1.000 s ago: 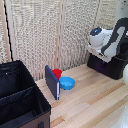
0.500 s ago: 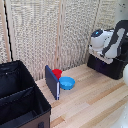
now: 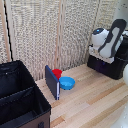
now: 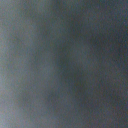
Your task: Gently grip the air fryer handle with your gripper and kindly pull it open by sliding your gripper away from the base. Gradually bring your gripper in line with the blue bowl and gently capture it, without tightening your grip too much. Securely place the blue bowl inside the opened air fryer with a steady position. Liberate your robot's gripper, and withdraw your gripper from the proximity of the air fryer.
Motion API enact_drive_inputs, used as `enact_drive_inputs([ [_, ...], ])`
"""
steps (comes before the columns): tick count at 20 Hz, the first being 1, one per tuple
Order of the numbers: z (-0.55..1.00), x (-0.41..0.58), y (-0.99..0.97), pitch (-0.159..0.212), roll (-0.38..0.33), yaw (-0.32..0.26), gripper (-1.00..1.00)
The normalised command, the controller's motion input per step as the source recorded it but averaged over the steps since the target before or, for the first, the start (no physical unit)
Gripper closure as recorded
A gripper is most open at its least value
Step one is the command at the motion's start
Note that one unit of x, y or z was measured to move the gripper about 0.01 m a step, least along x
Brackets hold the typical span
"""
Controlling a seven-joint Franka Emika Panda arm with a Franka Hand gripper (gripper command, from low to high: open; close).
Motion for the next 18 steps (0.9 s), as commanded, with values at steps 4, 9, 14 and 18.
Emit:
enact_drive_inputs([
  [4,0.0,0.0,0.15,0.131,0.37,-0.189,1.0],
  [9,0.24,-0.019,0.32,0.024,0.296,-0.175,1.0],
  [14,0.72,-0.262,0.54,-0.089,0.129,-0.108,1.0],
  [18,0.92,-0.395,0.69,-0.127,0.038,-0.04,1.0],
])
